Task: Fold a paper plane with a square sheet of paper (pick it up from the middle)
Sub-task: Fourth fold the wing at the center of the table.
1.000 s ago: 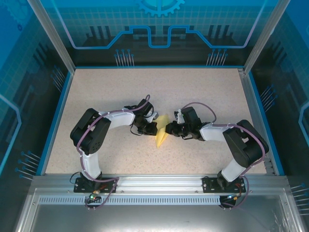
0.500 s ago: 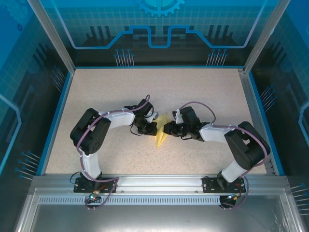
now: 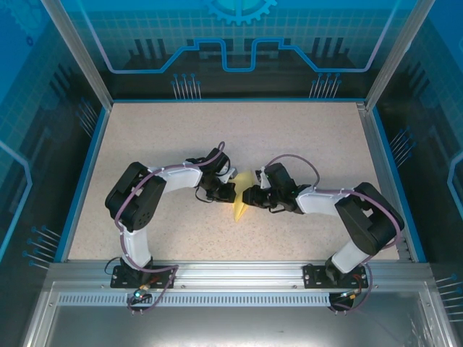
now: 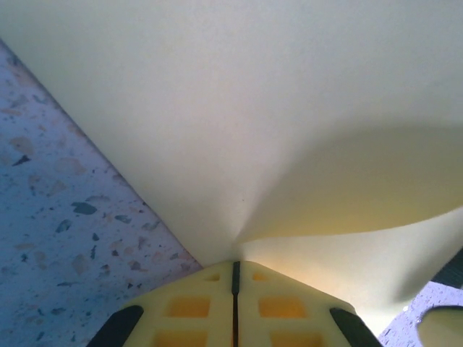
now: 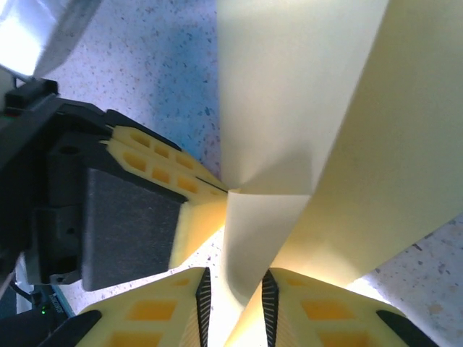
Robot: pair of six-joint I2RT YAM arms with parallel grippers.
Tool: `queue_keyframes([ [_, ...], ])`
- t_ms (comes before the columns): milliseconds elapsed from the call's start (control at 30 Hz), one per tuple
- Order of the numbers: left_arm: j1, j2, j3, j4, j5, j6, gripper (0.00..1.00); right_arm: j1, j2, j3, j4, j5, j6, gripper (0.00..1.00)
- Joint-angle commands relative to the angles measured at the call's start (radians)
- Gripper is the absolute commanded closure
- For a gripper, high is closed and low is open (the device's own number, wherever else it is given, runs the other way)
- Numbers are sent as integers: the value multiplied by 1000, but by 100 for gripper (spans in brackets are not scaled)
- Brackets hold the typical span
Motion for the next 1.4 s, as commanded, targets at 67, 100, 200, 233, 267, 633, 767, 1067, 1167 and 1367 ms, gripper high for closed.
queue_keyframes([
  [67,8,45,-29,-55,-69,25,92,29,34,-3,61,12,25,70],
  [100,8,45,-29,-55,-69,26,92,31,38,-9,83,12,31,70],
  [200,9,50,-28,-55,-68,26,92,40,46,-13,100,24,38,70],
  [233,8,52,-27,-55,-68,25,92,42,49,-12,100,29,38,71],
  [267,9,52,-27,-55,-68,27,92,45,52,-10,95,35,36,72],
  [633,9,52,-24,-57,-65,28,92,65,36,30,-116,154,-19,80],
  [767,10,53,-24,-59,-65,29,92,71,46,46,-139,168,-21,83],
  [1067,9,50,-24,-62,-65,31,92,88,49,97,-160,177,-29,85],
  [1167,9,50,-24,-63,-65,33,92,97,49,127,-200,193,-45,85],
  [1367,9,52,-21,-62,-63,34,92,109,56,158,-237,209,-59,86],
])
